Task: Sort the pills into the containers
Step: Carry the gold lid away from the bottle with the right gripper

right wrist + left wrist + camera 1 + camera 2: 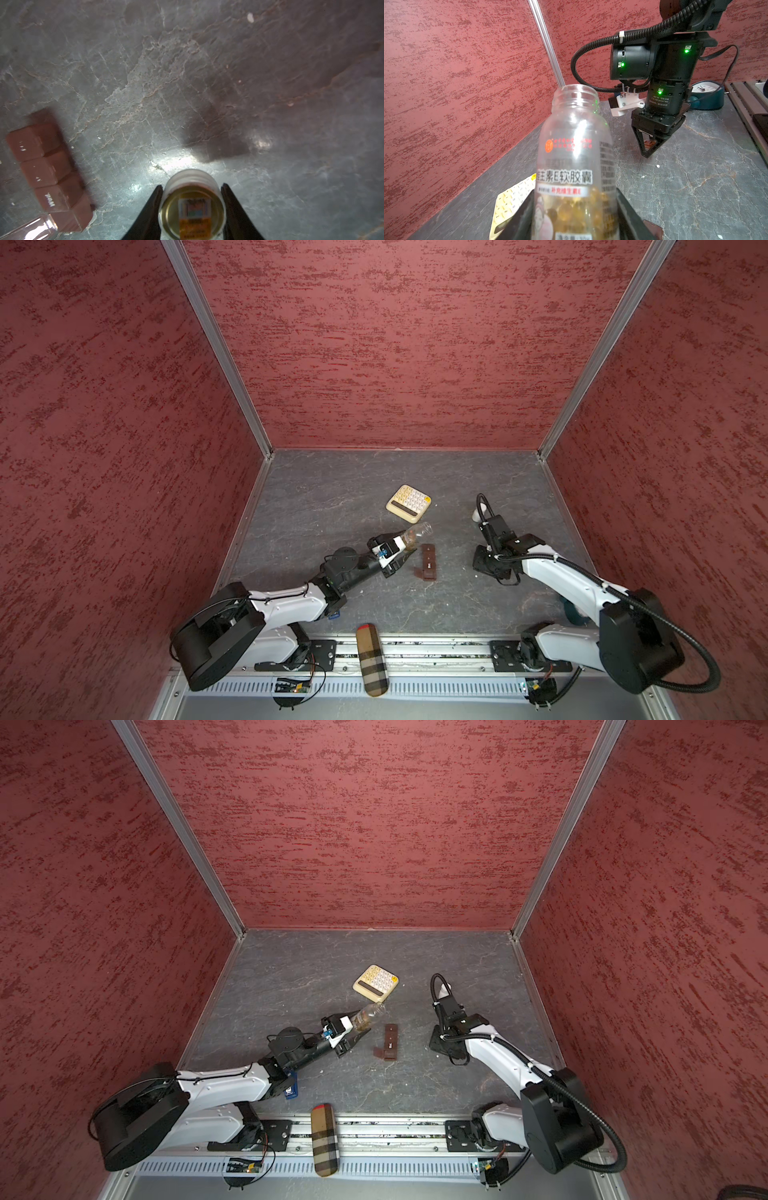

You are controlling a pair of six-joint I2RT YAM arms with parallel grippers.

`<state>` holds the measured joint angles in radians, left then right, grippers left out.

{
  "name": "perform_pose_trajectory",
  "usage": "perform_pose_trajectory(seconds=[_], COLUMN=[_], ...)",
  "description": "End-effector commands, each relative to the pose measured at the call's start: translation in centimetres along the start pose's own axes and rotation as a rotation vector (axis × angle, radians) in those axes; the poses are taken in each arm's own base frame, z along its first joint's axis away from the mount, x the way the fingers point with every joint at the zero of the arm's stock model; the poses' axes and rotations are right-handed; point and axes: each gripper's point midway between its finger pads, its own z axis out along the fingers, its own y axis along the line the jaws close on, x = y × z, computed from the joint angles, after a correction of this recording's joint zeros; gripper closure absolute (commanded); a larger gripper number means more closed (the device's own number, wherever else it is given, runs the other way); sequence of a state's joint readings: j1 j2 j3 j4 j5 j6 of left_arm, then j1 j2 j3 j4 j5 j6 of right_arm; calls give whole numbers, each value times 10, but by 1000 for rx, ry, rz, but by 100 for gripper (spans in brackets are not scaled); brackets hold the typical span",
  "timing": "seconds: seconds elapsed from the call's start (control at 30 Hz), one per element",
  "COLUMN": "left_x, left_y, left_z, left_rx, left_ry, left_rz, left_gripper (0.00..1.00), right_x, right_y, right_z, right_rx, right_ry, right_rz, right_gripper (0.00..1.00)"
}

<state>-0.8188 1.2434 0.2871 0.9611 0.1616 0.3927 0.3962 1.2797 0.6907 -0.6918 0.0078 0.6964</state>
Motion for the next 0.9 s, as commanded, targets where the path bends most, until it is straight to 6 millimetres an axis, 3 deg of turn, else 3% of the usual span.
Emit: perform_pose_trajectory(seconds=[0.0,0.47,0.87], left_x=[-3,-1,-4], left_y=[0,0,1], left_z=[-2,-6,-11], left_rx=[-8,-14,-20], left_ry=[-9,-3,-3], left_rz=[0,1,12], left_gripper=[100,100,100], right_x=[-16,-31,-30], right_y=[-4,-7,-12], right_z=[0,15,23], right_rx=[48,129,166], right_ry=[-83,-105,-93], right_rz=[24,-1,-23], right_gripper=[71,70,64])
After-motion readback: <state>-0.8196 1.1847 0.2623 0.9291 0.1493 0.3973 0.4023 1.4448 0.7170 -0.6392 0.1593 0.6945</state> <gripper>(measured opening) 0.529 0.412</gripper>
